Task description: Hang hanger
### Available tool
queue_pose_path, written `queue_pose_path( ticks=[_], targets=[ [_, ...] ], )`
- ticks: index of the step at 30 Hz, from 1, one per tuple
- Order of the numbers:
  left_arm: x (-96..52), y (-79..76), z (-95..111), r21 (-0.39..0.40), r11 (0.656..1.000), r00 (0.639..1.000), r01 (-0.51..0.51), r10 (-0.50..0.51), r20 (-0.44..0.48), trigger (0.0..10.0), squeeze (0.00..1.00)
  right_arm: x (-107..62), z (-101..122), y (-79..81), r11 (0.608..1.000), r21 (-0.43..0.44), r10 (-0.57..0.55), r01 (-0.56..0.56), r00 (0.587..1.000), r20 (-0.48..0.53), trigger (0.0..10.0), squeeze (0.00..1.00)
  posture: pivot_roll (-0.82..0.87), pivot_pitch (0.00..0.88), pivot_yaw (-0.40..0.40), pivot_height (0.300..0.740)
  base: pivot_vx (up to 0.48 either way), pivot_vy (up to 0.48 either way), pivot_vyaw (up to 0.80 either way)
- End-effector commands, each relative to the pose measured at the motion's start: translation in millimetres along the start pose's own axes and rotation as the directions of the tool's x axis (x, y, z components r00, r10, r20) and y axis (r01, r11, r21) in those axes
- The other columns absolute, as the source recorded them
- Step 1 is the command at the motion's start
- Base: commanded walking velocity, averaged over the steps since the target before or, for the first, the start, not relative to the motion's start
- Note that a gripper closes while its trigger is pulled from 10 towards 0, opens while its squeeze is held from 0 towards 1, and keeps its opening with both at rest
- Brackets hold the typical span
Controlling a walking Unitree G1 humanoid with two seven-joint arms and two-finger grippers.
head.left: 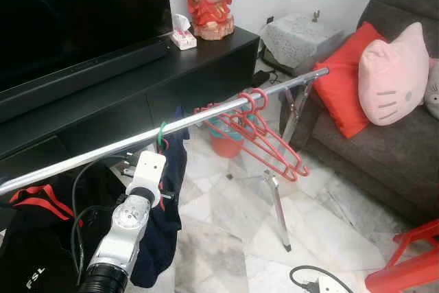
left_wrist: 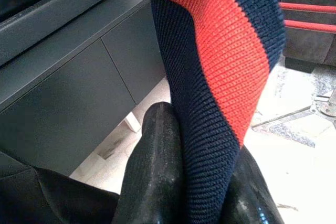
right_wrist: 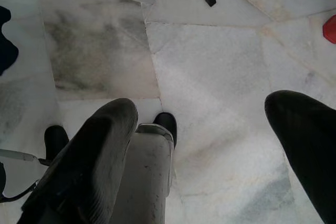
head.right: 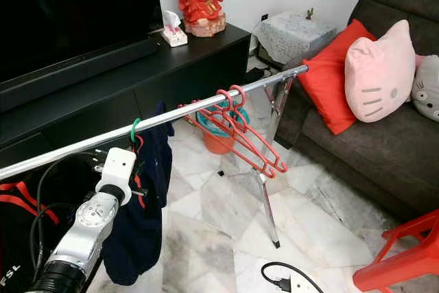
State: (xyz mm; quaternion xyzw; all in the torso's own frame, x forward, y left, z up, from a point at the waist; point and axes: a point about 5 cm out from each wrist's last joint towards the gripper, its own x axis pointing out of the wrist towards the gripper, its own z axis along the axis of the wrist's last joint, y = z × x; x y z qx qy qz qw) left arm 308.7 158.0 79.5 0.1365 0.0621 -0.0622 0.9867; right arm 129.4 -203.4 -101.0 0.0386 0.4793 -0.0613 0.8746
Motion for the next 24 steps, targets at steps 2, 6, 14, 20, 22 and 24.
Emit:
queue_pose_path(
  ticks=[2,6,14,20,22,24],
  targets=[
    [-0.5,-10.1,-2,0.029,0.997,0.997,0.069,-0.069,-0.018,10.0,0.00,-0.2,-1,-0.6,1.000,0.009,-0.003,0.003,1.000,-0.003,10.0,0.00,0.13,0.000,-0.022,0.740,0.000,0.000,0.00],
    [-2.9,-12.1,-3,0.013,0.996,0.996,0.089,-0.089,-0.007,10.0,0.86,-0.2,-1,-0.5,1.000,0.011,-0.004,0.004,1.000,-0.003,10.0,0.00,0.13,0.000,-0.021,0.740,0.000,0.000,0.00],
    [-8.6,-8.9,0,0.014,0.991,0.992,0.129,-0.129,-0.010,10.0,1.00,-0.2,-1,0.3,1.000,0.011,-0.001,0.001,1.000,-0.004,10.0,0.00,0.13,0.000,-0.019,0.740,0.000,0.000,0.00],
    [-21.2,-5.1,-1,0.021,0.981,0.981,0.192,-0.192,-0.026,10.0,1.00,-0.3,-2,0.6,1.000,0.011,0.001,-0.001,1.000,-0.005,10.0,0.00,0.14,0.000,-0.018,0.740,0.000,0.000,0.00],
    [-24.2,-3.4,0,0.020,0.979,0.979,0.200,-0.200,-0.028,10.0,1.00,-0.3,-2,0.6,1.000,0.011,0.001,-0.001,1.000,-0.005,10.0,0.00,0.14,0.000,-0.017,0.740,0.000,0.000,0.00],
    [-26.5,-2.1,1,0.022,0.979,0.978,0.205,-0.204,-0.032,10.0,0.01,-0.3,-2,0.5,1.000,0.011,0.001,-0.001,1.000,-0.005,10.0,0.00,0.14,0.000,-0.019,0.740,0.000,0.000,0.00]
  ],
)
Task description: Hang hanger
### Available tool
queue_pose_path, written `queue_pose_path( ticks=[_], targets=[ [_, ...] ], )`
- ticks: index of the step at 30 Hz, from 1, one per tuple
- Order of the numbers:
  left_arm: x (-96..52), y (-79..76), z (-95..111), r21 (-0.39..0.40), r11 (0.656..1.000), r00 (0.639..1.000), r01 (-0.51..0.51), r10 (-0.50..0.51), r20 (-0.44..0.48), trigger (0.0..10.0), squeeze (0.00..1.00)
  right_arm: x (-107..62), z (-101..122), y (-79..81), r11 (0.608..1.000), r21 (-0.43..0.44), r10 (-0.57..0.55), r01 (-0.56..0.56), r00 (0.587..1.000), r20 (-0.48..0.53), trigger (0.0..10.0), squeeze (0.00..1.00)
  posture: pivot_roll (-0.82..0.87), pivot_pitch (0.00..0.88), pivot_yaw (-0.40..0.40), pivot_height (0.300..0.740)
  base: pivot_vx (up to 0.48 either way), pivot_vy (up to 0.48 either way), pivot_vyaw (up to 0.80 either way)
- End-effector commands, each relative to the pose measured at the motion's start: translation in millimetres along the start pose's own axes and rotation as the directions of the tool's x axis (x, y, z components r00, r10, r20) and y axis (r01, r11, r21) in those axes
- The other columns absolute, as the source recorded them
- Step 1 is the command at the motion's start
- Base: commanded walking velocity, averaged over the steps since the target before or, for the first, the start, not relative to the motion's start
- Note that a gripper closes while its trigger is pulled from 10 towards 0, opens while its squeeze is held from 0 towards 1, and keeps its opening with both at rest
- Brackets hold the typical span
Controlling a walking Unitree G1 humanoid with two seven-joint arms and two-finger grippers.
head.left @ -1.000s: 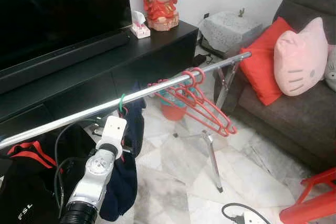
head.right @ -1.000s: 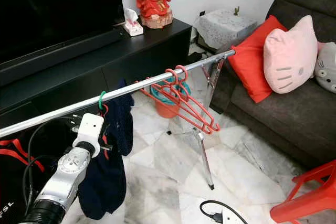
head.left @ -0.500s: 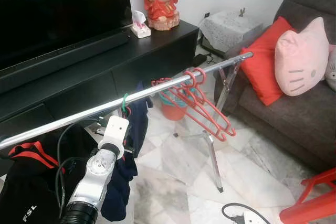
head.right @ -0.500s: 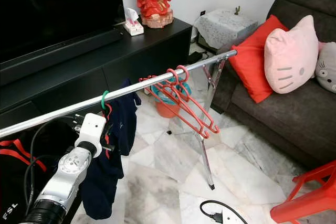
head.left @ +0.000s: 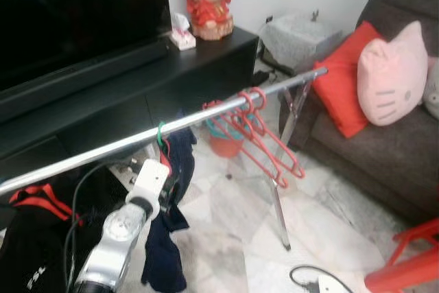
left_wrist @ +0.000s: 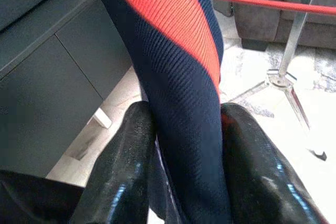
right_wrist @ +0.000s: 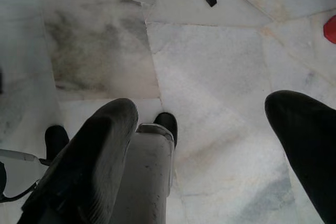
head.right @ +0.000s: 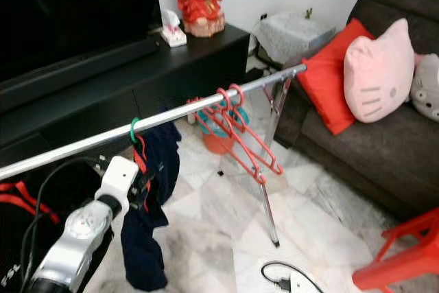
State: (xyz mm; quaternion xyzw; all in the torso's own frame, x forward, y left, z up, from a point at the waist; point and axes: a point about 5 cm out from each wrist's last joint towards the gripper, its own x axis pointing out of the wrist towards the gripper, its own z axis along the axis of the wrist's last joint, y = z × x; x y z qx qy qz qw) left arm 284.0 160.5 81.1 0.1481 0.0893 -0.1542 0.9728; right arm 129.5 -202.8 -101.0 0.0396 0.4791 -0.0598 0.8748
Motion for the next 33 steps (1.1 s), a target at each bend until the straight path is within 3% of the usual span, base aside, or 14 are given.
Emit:
queue_pose_path(
  ticks=[1,7,11,12,15,16,18,19,21,22,23,24,33],
  targets=[
    [-1.4,-1.6,3,-0.009,1.000,1.000,0.016,-0.016,0.003,10.0,0.01,-0.4,-2,-0.1,1.000,0.011,-0.003,0.003,1.000,-0.006,10.0,0.00,0.14,0.000,-0.019,0.740,0.000,0.000,0.00],
    [-7.4,4.6,7,0.022,0.999,1.000,0.023,-0.022,-0.019,10.0,0.00,-0.2,-1,-0.4,1.000,0.007,0.000,0.000,1.000,-0.006,10.0,0.00,0.15,0.000,-0.022,0.740,0.000,0.000,0.00],
    [-4.9,12.7,5,0.036,0.998,0.997,-0.053,0.055,-0.058,9.8,0.00,-0.2,-1,-0.5,1.000,0.006,0.000,0.000,1.000,-0.005,10.0,0.00,0.14,0.000,-0.021,0.740,0.000,0.000,0.00],
    [-4.1,12.7,5,0.036,0.998,0.996,-0.057,0.059,-0.063,8.1,0.00,-0.2,-1,-0.5,1.000,0.006,0.000,0.000,1.000,-0.005,10.0,0.00,0.14,0.000,-0.021,0.740,0.000,0.000,0.00],
    [-3.5,12.4,4,0.045,0.997,0.994,-0.069,0.073,-0.085,8.7,0.00,-0.2,-1,-0.5,1.000,0.007,0.000,0.000,1.000,-0.005,10.0,0.00,0.14,0.000,-0.020,0.740,0.000,0.000,0.00],
    [-3.1,12.2,2,0.064,0.995,0.991,-0.078,0.085,-0.105,10.0,0.00,-0.2,-1,-0.6,1.000,0.007,-0.001,0.001,1.000,-0.005,10.0,0.00,0.14,0.000,-0.020,0.740,0.000,0.000,0.00],
    [-3.0,11.8,1,0.071,0.994,0.990,-0.077,0.084,-0.113,10.0,0.00,-0.2,-1,-0.6,1.000,0.007,-0.001,0.001,1.000,-0.006,10.0,0.00,0.14,0.000,-0.021,0.740,0.000,0.000,0.00],
    [-2.9,10.6,0,0.073,0.995,0.989,-0.074,0.082,-0.122,8.6,0.00,-0.3,-1,-0.5,1.000,0.007,0.000,0.000,1.000,-0.006,10.0,0.00,0.14,0.000,-0.020,0.740,0.000,0.000,0.00],
    [-2.9,10.1,0,0.069,0.995,0.989,-0.073,0.082,-0.123,8.6,0.00,-0.3,-1,-0.5,1.000,0.006,0.000,0.000,1.000,-0.006,10.0,0.00,0.14,0.000,-0.020,0.740,0.000,0.000,0.00],
    [-2.9,9.7,0,0.067,0.995,0.989,-0.073,0.080,-0.122,7.0,0.00,-0.3,-1,-0.5,1.000,0.007,0.001,-0.001,1.000,-0.005,10.0,0.00,0.14,0.000,-0.021,0.740,0.000,0.000,0.00],
    [-2.5,8.7,0,0.058,0.996,0.990,-0.070,0.077,-0.117,0.6,0.00,-0.2,-1,-0.3,1.000,0.007,0.001,-0.001,1.000,-0.005,10.0,0.00,0.14,0.000,-0.020,0.740,0.000,0.000,0.00],
    [-2.4,8.0,0,0.055,0.996,0.990,-0.069,0.075,-0.116,0.0,0.00,-0.2,-1,-0.3,1.000,0.008,0.001,-0.001,1.000,-0.005,10.0,0.00,0.14,0.000,-0.020,0.740,0.000,0.000,0.00],
    [-0.9,3.2,-1,0.043,0.997,0.990,-0.058,0.063,-0.123,0.0,0.00,-0.3,-1,0.1,1.000,0.010,0.003,-0.003,1.000,-0.006,10.0,0.00,0.14,0.000,-0.018,0.740,0.000,0.000,0.00]
  ],
)
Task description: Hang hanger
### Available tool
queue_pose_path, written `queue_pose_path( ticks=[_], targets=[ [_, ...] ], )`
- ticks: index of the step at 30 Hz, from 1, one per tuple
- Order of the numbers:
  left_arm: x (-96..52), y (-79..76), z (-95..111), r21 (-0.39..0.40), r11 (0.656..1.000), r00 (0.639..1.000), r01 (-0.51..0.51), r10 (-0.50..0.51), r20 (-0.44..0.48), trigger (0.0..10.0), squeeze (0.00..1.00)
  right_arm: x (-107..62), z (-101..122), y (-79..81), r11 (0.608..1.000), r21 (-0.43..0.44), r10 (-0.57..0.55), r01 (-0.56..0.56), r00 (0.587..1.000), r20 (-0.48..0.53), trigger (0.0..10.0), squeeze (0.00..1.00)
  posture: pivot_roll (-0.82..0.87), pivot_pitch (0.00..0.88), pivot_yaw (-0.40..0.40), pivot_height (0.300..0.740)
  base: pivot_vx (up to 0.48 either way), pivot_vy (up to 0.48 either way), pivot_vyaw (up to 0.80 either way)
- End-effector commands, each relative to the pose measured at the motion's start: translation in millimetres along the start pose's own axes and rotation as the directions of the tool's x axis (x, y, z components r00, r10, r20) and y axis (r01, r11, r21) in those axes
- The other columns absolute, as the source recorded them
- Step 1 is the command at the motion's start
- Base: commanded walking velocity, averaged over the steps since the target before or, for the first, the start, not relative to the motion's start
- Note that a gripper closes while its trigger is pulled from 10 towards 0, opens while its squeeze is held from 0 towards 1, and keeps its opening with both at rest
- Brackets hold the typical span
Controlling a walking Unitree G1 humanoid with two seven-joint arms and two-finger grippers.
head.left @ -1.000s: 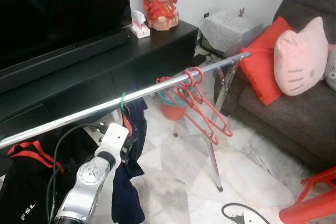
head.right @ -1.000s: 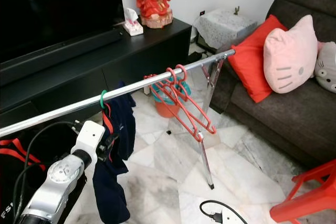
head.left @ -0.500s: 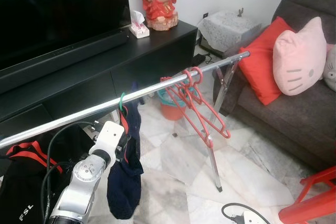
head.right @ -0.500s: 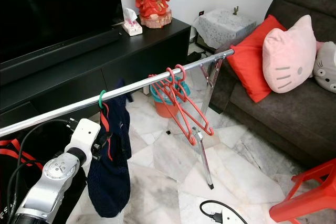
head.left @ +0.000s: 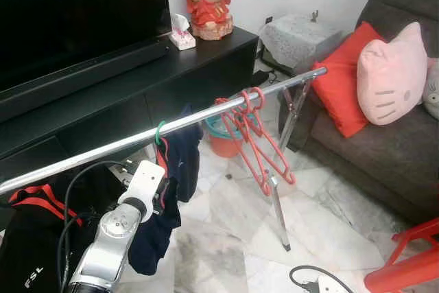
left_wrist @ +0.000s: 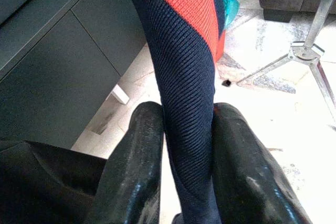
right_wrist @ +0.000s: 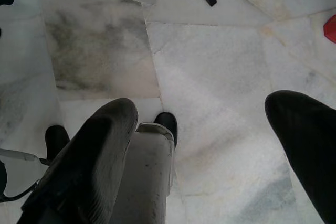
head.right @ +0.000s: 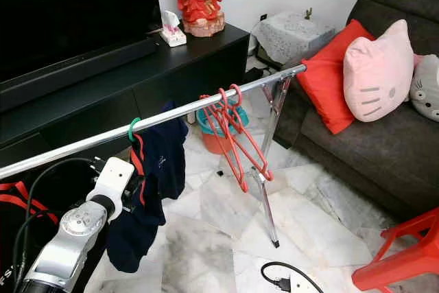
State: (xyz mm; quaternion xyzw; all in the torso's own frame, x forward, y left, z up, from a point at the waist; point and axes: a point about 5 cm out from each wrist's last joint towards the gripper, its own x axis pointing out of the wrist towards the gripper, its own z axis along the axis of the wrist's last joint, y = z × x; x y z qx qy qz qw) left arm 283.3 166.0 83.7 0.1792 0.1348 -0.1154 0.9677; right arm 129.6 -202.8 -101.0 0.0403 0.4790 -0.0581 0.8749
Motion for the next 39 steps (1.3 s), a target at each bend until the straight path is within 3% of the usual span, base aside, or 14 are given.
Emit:
queue_pose_path(
  ticks=[1,28,32,35,38,39],
  targets=[
    [1.9,-2.7,-2,-0.001,1.000,1.000,0.007,-0.007,-0.015,0.0,0.00,-0.3,-1,0.0,1.000,0.010,0.000,0.000,1.000,-0.006,10.0,0.00,0.14,0.000,-0.018,0.740,0.000,0.000,0.00],
    [3.7,-9.2,-2,0.061,0.998,1.000,0.027,-0.026,-0.015,0.0,0.00,-0.2,-1,0.4,1.000,0.012,0.000,0.000,1.000,-0.005,10.0,0.00,0.14,0.000,-0.018,0.740,0.000,0.000,0.00],
    [3.9,-6.7,6,0.038,0.999,0.999,-0.004,0.002,0.051,0.0,0.00,-0.2,-1,0.2,1.000,0.012,-0.001,0.001,1.000,-0.004,10.0,0.00,0.14,0.000,-0.018,0.740,0.000,0.000,0.00],
    [2.7,-10.4,20,0.001,1.000,0.988,0.024,-0.024,0.152,0.0,0.00,-0.1,-1,0.0,1.000,0.011,-0.003,0.003,1.000,-0.004,10.0,0.00,0.14,0.000,-0.018,0.740,0.000,0.000,0.00],
    [1.5,-13.3,24,-0.012,0.999,0.983,0.043,-0.040,0.180,0.0,0.00,-0.2,-1,0.0,1.000,0.012,-0.003,0.003,1.000,-0.004,10.0,0.00,0.14,0.000,-0.018,0.740,0.000,0.000,0.00],
    [1.0,-13.6,25,-0.012,0.999,0.981,0.041,-0.038,0.189,1.3,0.00,-0.2,-1,0.0,1.000,0.012,-0.003,0.003,1.000,-0.004,10.0,0.00,0.13,0.000,-0.017,0.740,0.000,0.000,0.00]
  ],
)
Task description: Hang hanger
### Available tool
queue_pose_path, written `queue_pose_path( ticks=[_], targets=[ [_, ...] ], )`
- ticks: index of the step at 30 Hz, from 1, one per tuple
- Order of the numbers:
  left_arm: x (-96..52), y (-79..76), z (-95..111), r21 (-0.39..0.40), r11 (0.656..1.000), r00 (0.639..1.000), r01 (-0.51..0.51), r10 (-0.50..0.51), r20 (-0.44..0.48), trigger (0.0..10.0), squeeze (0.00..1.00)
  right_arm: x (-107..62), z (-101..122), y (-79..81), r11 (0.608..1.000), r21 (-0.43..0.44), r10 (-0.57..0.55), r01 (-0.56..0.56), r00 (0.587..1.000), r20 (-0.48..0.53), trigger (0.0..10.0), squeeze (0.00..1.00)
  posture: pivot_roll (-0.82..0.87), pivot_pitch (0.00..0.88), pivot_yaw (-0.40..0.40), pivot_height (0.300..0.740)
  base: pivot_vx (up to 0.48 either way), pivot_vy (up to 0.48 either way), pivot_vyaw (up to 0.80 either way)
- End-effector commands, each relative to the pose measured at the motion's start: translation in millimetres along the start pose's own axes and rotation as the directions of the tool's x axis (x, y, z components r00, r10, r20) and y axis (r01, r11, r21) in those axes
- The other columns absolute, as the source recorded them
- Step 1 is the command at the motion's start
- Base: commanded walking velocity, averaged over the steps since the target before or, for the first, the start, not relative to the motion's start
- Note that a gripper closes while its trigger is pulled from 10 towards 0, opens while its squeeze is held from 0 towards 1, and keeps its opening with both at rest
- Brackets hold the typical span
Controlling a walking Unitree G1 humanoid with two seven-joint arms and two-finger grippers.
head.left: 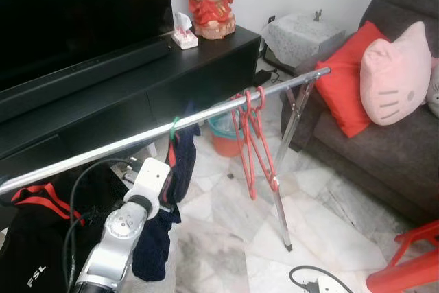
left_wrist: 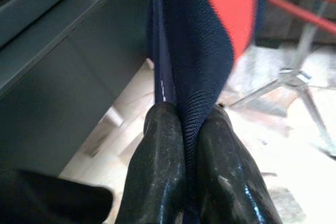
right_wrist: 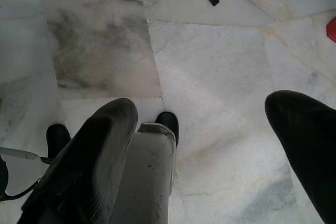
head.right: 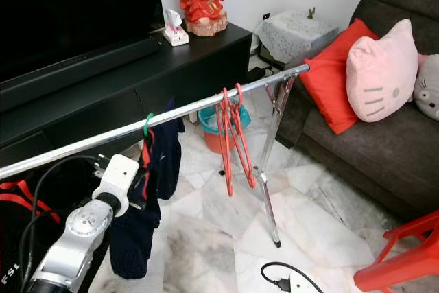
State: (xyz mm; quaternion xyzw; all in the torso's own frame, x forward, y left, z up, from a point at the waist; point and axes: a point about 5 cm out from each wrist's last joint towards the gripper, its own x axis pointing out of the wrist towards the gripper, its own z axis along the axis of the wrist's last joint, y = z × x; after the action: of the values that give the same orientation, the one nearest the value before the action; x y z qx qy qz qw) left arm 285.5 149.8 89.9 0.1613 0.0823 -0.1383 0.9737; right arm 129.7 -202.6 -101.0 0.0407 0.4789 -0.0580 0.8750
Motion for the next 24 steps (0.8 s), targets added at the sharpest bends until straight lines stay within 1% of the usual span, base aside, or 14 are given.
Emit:
queue_pose_path(
  ticks=[1,2,3,7,8,11,13,14,17,19,23,24],
  targets=[
    [-1.1,-0.8,15,-0.004,1.000,0.996,-0.007,0.007,0.089,8.5,0.00,-0.2,-1,-0.2,1.000,0.012,-0.004,0.004,1.000,-0.003,10.0,0.00,0.14,0.000,-0.018,0.740,0.000,0.000,0.00],
    [-1.2,-0.5,15,-0.006,1.000,0.996,-0.012,0.013,0.092,8.5,0.00,-0.2,-1,-0.2,1.000,0.013,-0.004,0.004,1.000,-0.003,10.0,0.00,0.14,0.000,-0.018,0.740,0.000,0.000,0.00],
    [-1.6,-0.1,14,-0.007,1.000,0.996,-0.011,0.012,0.089,10.0,0.00,-0.2,-1,-0.2,1.000,0.012,-0.003,0.004,1.000,-0.003,10.0,0.00,0.14,0.000,-0.018,0.740,0.000,0.000,0.00],
    [-6.9,2.6,8,-0.006,1.000,0.996,-0.010,0.011,0.084,10.0,0.00,-0.2,-1,-0.1,1.000,0.009,-0.003,0.003,1.000,-0.004,10.0,0.00,0.14,0.000,-0.020,0.740,0.000,0.000,0.00],
    [-11.2,4.4,5,-0.010,1.000,0.997,-0.015,0.016,0.081,10.0,0.00,-0.3,-1,-0.3,1.000,0.009,-0.004,0.004,1.000,-0.004,10.0,0.00,0.14,0.000,-0.020,0.740,0.000,0.000,0.00],
    [-16.4,6.6,2,-0.004,1.000,0.997,-0.017,0.018,0.080,10.0,0.00,-0.3,-1,-0.4,1.000,0.009,-0.004,0.004,1.000,-0.004,10.0,0.00,0.14,0.000,-0.020,0.740,0.000,0.000,0.00],
    [-26.4,11.3,0,-0.012,0.999,0.995,-0.032,0.033,0.091,10.0,0.00,-0.5,-2,-1.0,1.000,0.009,-0.006,0.006,1.000,-0.002,10.0,0.00,0.13,0.000,-0.019,0.740,0.000,0.000,0.00],
    [-26.4,11.3,0,-0.012,0.999,0.995,-0.032,0.033,0.091,10.0,0.00,-0.5,-2,-1.0,1.000,0.009,-0.006,0.006,1.000,-0.002,10.0,0.00,0.13,0.000,-0.019,0.740,0.000,0.000,0.00],
    [-41.7,15.3,-9,-0.016,0.999,0.996,-0.048,0.049,0.079,10.0,0.00,-0.7,-2,-2.0,1.000,0.009,-0.009,0.009,1.000,0.000,10.0,0.00,0.14,0.000,-0.024,0.740,0.000,0.000,0.00],
    [-46.6,16.1,-15,-0.016,0.998,0.996,-0.055,0.056,0.065,10.0,0.00,-0.8,-2,-2.3,1.000,0.004,-0.008,0.008,1.000,0.000,10.0,0.00,0.14,0.000,-0.026,0.740,0.000,0.000,0.00],
    [-49.4,16.0,-19,-0.043,0.997,0.996,-0.068,0.071,0.061,10.0,0.00,-1.0,-2,-3.1,1.000,0.005,-0.012,0.012,1.000,0.002,10.0,0.00,0.14,0.000,-0.031,0.740,0.000,0.000,0.00],
    [-49.1,13.2,-22,-0.053,0.996,0.996,-0.068,0.071,0.055,10.0,0.00,-1.4,-3,-3.7,1.000,0.010,-0.018,0.018,1.000,0.003,10.0,0.00,0.14,0.000,-0.032,0.740,0.000,0.000,0.00]
  ],
)
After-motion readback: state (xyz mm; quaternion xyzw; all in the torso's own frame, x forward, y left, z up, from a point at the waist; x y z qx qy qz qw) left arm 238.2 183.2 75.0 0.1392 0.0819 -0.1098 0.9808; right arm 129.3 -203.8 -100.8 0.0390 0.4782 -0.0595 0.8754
